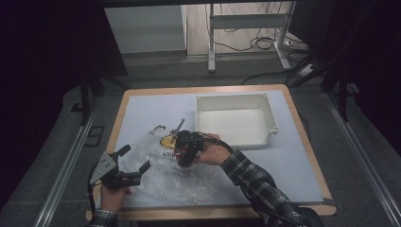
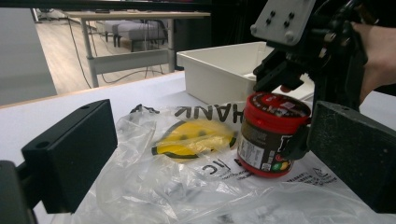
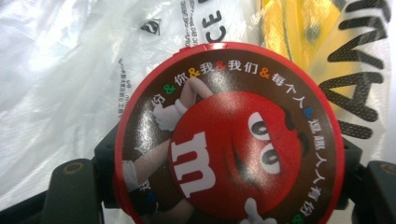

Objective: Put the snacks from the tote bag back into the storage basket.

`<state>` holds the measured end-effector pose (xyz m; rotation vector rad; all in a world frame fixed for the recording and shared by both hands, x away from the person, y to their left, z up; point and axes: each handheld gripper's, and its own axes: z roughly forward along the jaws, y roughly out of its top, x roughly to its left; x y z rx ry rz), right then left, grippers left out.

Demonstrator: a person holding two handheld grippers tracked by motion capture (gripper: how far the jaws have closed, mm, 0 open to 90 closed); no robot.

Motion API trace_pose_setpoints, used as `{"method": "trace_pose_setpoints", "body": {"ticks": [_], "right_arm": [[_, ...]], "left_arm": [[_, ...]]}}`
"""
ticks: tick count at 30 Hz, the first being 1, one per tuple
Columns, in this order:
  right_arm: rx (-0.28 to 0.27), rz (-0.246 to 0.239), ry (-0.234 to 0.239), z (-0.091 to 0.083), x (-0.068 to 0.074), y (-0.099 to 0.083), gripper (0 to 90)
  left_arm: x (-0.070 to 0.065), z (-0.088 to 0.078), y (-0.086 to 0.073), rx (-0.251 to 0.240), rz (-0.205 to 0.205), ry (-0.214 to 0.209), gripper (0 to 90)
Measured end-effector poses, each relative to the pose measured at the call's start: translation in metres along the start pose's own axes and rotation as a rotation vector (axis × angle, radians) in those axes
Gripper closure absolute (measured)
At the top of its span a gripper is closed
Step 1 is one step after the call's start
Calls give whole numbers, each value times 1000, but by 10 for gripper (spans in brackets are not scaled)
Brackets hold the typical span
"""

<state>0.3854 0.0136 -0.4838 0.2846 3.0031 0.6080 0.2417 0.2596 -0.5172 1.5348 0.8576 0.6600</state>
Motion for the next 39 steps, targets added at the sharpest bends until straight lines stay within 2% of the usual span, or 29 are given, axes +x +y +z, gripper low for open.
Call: {"method": "trace_pose_setpoints", "body": {"ticks": [11,17,39], "right_arm": [[-37,-25,9,-23,12,4,256],[-42,-35,9,-31,14,3,255],[-54,-20,-21,-58,15,-19,256]], "left_arm": [[0,0,0,0,2,2,16],[0,0,0,-1,1,3,16],[-1,1,0,7,8,7,18]]}}
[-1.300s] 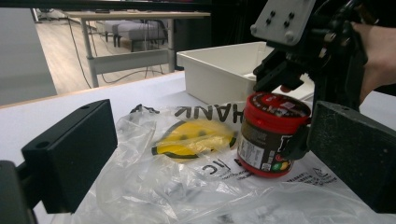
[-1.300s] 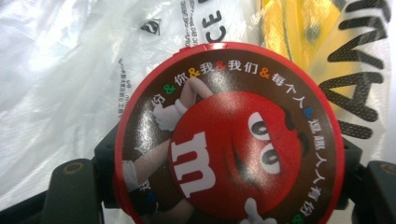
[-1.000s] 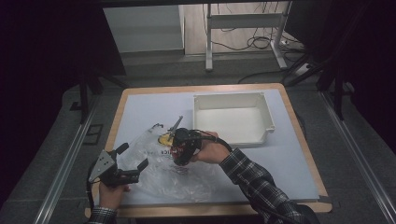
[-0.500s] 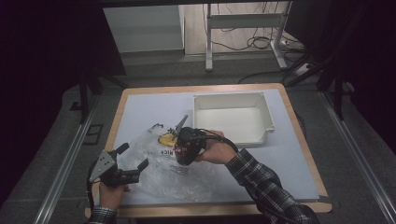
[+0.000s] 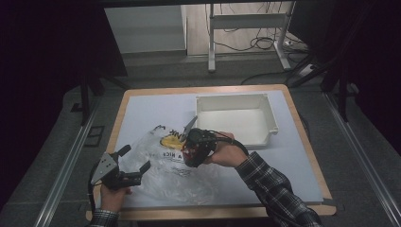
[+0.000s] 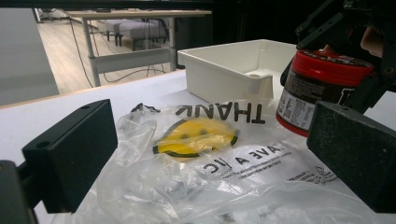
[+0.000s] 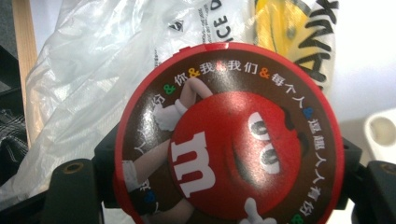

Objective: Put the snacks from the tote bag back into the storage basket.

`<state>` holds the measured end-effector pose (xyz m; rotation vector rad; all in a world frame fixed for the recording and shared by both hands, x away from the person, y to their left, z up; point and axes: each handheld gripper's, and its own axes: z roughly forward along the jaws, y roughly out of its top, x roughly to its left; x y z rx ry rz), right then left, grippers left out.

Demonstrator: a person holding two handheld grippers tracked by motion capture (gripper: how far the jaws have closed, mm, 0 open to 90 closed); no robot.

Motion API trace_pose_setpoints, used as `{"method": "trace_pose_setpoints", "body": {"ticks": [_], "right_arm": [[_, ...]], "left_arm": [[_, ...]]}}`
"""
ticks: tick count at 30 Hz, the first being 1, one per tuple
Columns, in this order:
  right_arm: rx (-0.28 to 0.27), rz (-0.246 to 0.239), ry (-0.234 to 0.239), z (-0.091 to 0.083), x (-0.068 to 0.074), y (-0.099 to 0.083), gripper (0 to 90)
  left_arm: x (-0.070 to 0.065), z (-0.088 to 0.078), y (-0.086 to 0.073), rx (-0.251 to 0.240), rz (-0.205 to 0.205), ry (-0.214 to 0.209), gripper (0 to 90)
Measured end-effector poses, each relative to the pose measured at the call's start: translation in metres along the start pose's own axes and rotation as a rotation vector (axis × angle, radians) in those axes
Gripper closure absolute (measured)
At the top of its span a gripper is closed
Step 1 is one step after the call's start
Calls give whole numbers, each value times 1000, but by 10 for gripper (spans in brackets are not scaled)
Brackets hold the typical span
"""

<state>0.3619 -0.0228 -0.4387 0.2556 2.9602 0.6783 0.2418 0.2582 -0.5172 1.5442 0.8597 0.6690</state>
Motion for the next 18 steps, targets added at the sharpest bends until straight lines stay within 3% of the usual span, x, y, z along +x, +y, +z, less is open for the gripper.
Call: {"method": "trace_pose_setpoints", "body": {"ticks": [18], "right_arm": [[-13,48,-45,-23,-13,-25,256]], "left_arm": [[-1,0,0,-2,5,5,19]]}}
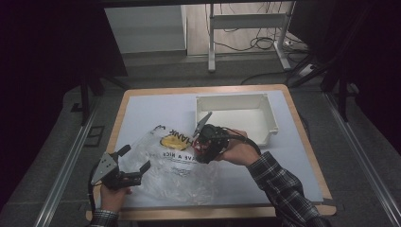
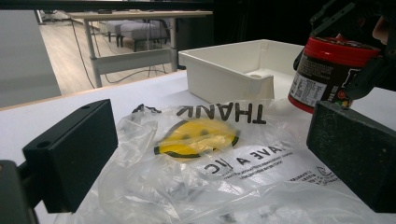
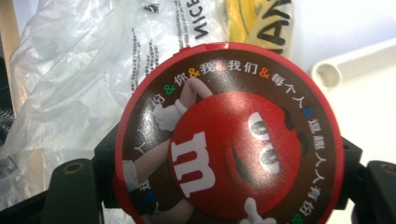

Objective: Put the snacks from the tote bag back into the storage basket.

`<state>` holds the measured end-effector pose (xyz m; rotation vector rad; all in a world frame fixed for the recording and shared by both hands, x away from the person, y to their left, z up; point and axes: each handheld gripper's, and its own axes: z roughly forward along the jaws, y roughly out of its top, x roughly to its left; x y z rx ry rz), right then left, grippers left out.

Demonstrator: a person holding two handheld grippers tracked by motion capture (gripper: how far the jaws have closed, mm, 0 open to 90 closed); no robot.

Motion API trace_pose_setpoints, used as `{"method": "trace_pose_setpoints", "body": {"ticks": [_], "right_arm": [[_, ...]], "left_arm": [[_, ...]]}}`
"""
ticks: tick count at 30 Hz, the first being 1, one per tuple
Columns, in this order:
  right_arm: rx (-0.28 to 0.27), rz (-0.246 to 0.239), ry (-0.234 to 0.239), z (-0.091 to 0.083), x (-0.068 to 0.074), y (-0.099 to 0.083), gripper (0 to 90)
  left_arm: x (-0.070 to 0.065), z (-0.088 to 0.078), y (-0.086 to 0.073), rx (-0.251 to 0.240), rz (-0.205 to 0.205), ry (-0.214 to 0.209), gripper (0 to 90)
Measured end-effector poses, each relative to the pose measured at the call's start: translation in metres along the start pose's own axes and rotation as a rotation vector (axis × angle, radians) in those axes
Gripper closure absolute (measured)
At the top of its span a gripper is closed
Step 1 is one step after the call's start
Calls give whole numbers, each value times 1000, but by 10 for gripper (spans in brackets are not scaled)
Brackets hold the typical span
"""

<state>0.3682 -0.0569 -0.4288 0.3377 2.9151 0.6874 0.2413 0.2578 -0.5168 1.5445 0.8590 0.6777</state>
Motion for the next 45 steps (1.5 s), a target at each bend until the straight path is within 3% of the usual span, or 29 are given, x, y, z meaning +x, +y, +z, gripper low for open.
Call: {"method": "trace_pose_setpoints", "body": {"ticks": [25,45], "right_arm": [[-1,68,-64,-21,-25,-28,256],[-10,73,-84,-15,-51,-31,256]], "left_arm": [[0,0,0,1,3,2,19],[0,0,0,1,4,5,19]]}}
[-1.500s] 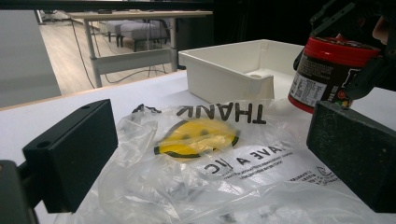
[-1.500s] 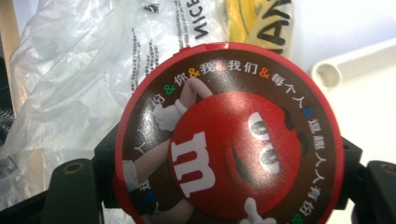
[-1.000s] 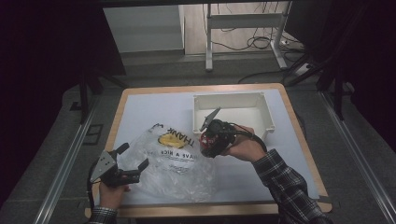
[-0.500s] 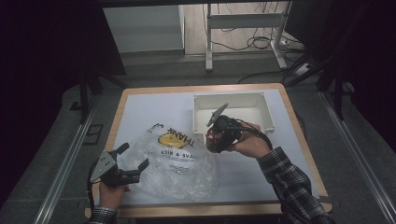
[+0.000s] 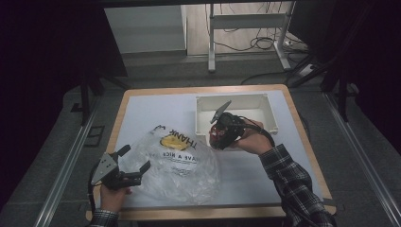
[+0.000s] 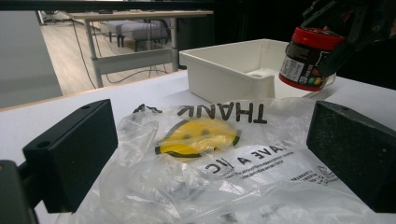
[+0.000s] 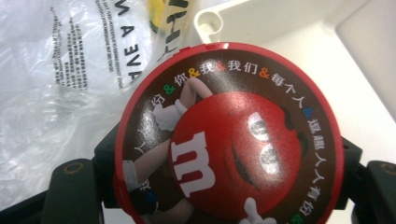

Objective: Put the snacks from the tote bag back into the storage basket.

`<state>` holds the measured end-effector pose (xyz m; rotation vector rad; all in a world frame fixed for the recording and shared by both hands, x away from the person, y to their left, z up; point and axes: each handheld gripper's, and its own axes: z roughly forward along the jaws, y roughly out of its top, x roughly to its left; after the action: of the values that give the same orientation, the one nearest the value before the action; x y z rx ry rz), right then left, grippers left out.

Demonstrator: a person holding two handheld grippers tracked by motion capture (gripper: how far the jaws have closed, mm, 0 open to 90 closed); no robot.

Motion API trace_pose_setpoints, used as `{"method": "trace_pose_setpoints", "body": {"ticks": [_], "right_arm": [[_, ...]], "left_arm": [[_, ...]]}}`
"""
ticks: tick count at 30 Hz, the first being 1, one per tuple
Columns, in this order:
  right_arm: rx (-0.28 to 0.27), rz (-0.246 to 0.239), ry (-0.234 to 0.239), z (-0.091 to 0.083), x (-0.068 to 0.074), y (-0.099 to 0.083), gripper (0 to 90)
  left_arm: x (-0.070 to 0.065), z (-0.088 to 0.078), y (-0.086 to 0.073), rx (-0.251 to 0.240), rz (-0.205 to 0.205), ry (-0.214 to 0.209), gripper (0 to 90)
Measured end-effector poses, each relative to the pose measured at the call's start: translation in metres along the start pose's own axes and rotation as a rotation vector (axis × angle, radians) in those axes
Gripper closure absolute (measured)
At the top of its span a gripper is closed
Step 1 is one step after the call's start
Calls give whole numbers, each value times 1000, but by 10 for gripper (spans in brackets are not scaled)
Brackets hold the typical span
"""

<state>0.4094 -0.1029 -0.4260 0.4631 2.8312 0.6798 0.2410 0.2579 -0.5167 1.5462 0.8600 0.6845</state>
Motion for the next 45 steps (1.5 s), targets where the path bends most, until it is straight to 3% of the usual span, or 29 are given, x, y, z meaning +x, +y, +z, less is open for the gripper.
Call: {"method": "trace_pose_setpoints", "body": {"ticks": [45], "right_arm": [[-14,8,-2,26,-45,20,256]], "left_arm": [[1,-1,0,-4,-1,3,19]]}}
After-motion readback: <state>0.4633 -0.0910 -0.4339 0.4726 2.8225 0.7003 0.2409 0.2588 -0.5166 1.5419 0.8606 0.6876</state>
